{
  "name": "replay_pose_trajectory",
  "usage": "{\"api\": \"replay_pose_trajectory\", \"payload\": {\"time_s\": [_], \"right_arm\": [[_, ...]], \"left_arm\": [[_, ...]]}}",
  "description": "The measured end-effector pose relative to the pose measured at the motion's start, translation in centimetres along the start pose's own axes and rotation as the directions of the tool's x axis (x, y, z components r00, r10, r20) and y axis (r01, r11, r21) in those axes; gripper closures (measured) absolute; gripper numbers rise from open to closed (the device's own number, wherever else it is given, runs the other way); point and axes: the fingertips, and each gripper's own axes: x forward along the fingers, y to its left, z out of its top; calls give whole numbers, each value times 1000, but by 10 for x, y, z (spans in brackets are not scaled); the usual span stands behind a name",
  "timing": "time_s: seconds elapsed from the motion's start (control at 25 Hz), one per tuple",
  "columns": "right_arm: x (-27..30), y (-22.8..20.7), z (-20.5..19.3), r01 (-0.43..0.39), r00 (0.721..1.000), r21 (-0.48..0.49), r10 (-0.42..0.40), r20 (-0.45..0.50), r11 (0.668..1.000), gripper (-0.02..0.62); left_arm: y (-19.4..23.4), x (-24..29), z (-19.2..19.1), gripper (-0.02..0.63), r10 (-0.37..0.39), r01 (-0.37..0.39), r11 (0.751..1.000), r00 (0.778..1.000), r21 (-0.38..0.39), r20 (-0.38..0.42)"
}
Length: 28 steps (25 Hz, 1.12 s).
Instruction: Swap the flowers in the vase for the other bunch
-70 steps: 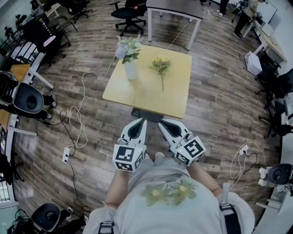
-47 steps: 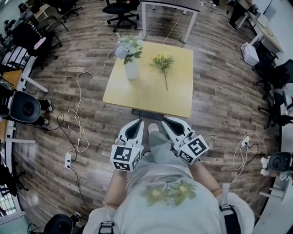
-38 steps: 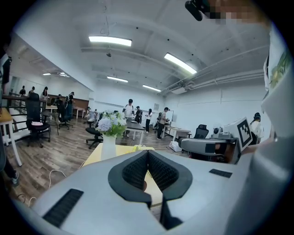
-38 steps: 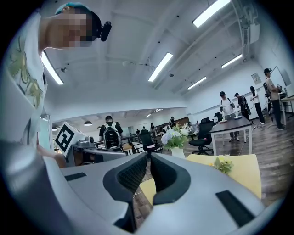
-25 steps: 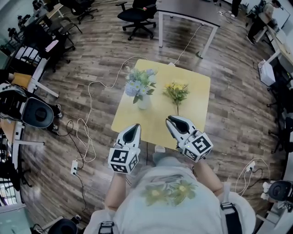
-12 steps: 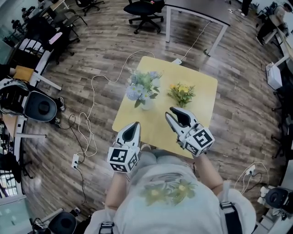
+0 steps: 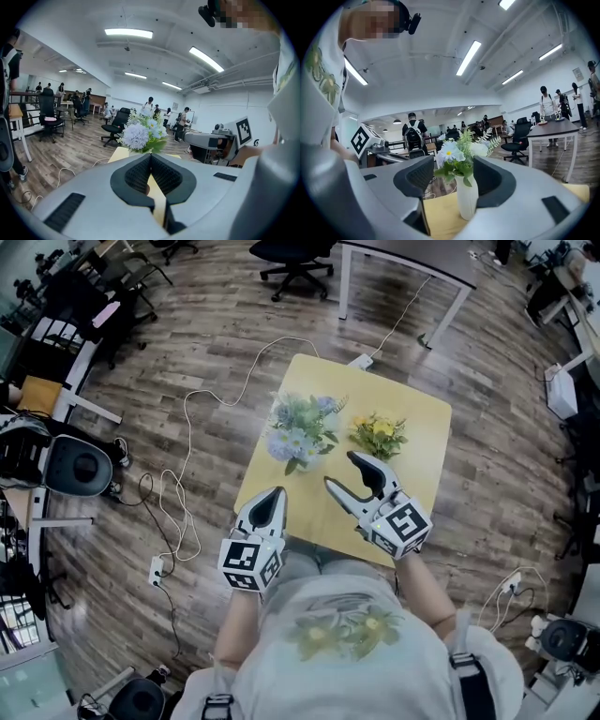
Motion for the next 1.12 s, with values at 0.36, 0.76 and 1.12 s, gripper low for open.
{"api": "replay_pose_trajectory", "payload": {"time_s": [0.36, 0.76, 1.12], "right_arm": [[49, -22, -1, 64, 996, -58, -67, -63, 996, 333], [83, -40, -18, 65, 986, -23, -67, -155, 998, 330], [113, -50, -33, 46, 984, 33, -40, -175, 998, 330]], "left_arm": [[55, 30, 17, 589, -19, 19, 1000, 1000, -10, -20], [74, 45, 25, 589, -18, 17, 1000, 999, -22, -33], [93, 46, 24, 589, -2, 0, 999, 999, -35, -54]]}}
